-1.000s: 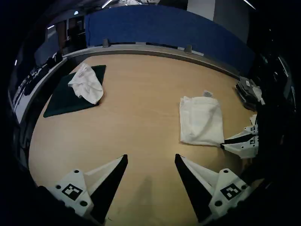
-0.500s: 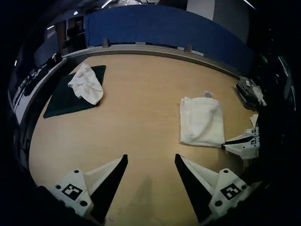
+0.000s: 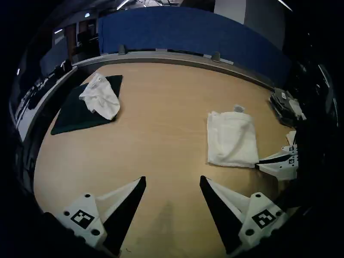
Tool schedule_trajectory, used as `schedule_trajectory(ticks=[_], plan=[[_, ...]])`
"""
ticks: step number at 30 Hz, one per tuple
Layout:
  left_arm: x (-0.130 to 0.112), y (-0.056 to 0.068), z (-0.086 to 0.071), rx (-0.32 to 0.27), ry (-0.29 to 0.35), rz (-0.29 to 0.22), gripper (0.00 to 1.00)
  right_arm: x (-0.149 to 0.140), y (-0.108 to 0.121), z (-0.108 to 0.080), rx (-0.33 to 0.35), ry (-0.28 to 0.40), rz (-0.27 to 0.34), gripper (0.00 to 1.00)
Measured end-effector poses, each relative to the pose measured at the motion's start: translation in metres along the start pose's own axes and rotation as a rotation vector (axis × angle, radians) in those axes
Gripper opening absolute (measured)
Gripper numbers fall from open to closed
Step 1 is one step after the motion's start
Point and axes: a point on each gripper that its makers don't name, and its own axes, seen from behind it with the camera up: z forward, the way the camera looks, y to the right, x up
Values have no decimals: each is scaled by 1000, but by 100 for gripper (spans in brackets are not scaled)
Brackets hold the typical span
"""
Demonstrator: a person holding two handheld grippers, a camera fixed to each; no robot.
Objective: Fold towel
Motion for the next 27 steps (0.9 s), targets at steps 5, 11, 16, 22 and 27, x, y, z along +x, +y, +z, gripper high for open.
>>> schedule_trajectory(ticks=[5, 11, 16, 22, 27], plan=[[1, -1, -3, 2, 1, 0, 93, 11, 2, -10, -10, 29, -17, 4], [6, -2, -5, 2, 11, 1, 93, 38, 4, -30, -16, 95, -31, 4], [12, -3, -9, 0, 23, 0, 93, 65, 7, -55, -19, 151, -53, 4], [18, -3, -15, -5, 38, -6, 93, 94, 10, -90, -18, 202, -83, 4], [24, -2, -22, -7, 52, -3, 93, 112, 12, -120, -21, 232, -116, 4]])
